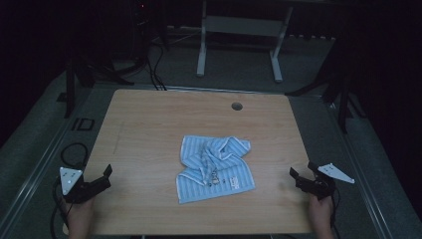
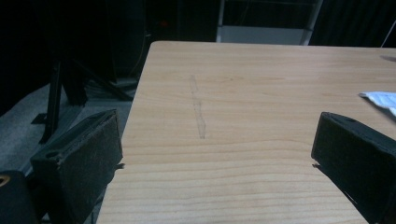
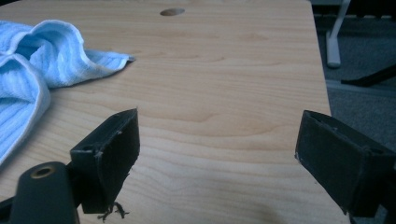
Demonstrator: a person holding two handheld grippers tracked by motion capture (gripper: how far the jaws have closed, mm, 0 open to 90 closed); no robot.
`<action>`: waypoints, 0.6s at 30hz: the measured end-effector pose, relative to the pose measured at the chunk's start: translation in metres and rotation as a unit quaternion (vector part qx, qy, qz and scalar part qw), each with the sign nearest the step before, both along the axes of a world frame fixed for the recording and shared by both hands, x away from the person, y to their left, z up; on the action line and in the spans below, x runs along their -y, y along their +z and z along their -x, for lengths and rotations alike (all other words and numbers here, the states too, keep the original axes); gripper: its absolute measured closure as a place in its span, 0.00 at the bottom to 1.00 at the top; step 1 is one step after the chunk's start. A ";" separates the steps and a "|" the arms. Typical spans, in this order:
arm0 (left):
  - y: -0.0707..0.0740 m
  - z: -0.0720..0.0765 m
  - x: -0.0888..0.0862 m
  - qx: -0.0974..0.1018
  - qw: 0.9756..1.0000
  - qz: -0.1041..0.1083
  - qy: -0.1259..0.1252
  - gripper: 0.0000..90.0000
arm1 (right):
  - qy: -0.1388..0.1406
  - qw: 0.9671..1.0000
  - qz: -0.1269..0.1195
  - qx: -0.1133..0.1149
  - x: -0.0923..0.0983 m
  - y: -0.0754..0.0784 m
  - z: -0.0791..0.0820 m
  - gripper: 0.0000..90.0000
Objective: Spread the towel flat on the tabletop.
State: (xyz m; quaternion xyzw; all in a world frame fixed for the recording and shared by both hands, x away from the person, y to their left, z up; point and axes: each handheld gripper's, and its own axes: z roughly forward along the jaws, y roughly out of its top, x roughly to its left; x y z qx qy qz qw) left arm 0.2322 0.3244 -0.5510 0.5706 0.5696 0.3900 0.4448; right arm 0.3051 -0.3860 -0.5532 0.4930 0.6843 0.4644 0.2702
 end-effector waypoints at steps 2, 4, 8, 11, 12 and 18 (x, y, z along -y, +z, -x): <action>0.000 0.000 -0.001 -0.008 1.000 0.004 -0.003 0.02 | 0.002 1.000 -0.001 -0.002 0.000 0.000 0.000 0.15; 0.000 -0.003 -0.005 -0.028 0.999 0.012 -0.013 0.02 | 0.013 1.000 -0.012 -0.015 0.002 0.000 -0.001 0.15; -0.001 -0.011 -0.008 -0.071 0.996 0.013 -0.051 0.02 | 0.031 0.999 -0.013 -0.034 0.004 0.002 -0.004 0.15; -0.001 -0.012 -0.007 -0.085 0.995 0.007 -0.058 0.02 | 0.043 0.998 -0.003 -0.049 0.004 0.004 -0.005 0.15; -0.001 -0.017 -0.007 -0.128 0.987 -0.022 -0.090 0.02 | 0.058 0.996 0.017 -0.067 0.004 0.007 -0.006 0.15; 0.008 -0.020 -0.015 -0.182 0.976 -0.048 -0.107 0.02 | 0.130 0.979 0.094 -0.126 0.002 0.019 -0.011 0.15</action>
